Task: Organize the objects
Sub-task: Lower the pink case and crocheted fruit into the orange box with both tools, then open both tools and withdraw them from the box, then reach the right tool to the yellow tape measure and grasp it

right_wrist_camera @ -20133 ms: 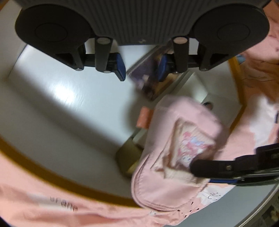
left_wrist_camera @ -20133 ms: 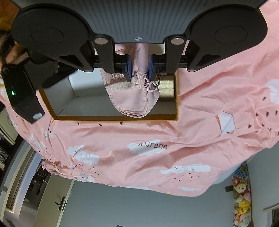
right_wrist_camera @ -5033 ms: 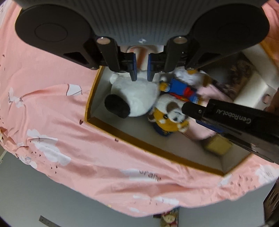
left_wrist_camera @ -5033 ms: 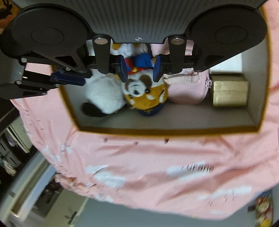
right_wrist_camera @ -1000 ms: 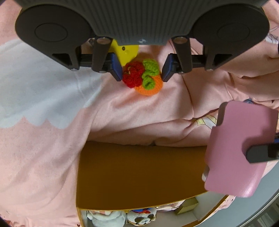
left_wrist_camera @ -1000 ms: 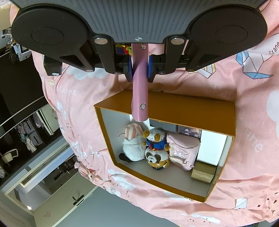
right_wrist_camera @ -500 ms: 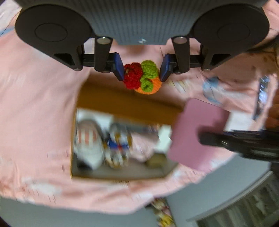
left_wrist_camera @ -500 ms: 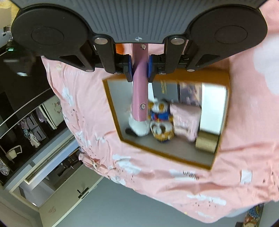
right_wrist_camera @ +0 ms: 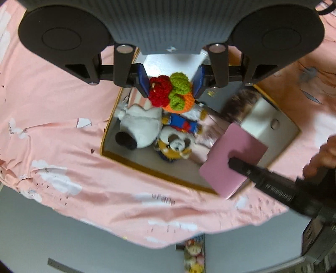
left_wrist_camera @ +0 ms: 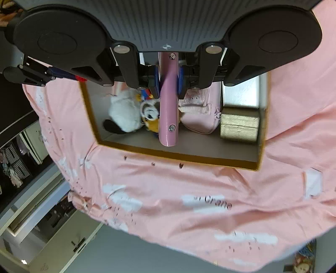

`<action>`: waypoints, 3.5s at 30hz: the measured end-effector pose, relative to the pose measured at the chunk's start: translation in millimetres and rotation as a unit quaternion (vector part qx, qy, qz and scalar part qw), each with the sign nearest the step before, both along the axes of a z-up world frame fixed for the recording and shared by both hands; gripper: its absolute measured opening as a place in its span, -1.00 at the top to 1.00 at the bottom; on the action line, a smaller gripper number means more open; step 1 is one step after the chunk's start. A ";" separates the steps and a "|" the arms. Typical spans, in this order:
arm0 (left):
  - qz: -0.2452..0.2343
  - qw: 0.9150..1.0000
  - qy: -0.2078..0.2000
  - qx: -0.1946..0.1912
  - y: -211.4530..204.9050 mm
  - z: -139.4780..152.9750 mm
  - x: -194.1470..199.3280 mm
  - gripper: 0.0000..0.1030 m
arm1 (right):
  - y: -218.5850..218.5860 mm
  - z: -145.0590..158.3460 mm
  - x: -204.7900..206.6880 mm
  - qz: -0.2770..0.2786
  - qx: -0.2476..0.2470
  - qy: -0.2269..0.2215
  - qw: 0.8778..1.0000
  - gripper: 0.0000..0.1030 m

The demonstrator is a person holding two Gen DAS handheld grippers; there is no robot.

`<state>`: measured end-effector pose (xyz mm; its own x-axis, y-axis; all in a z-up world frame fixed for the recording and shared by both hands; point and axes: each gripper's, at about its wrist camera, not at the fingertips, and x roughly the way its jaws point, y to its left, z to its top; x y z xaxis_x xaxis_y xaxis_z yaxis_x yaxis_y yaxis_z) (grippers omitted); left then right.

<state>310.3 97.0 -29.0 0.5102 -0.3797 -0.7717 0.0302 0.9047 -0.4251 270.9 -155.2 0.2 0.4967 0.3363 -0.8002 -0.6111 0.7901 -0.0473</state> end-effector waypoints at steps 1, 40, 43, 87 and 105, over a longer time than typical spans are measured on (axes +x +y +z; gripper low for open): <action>-0.001 1.000 0.011 -0.003 1.2 -7.5 7.7 0.63 | 2.6 -6.0 5.2 0.003 -0.008 0.006 1.000 0.10; 0.038 0.994 0.032 0.096 3.7 -32.7 18.7 0.43 | 32.4 -45.7 44.9 0.106 -0.114 0.104 0.982 0.09; 0.043 0.993 -0.001 0.111 2.1 -20.5 5.7 0.43 | 34.8 -45.7 45.3 0.113 -0.124 0.110 0.980 0.09; -0.111 0.989 -0.016 0.098 -84.6 -17.3 -177.2 0.43 | -41.6 -51.4 -125.2 -0.018 0.008 0.107 0.994 -0.04; -0.119 0.986 0.022 0.115 -92.6 -35.9 -187.5 0.43 | -24.8 -116.5 -141.1 0.064 -0.132 0.139 0.979 -0.14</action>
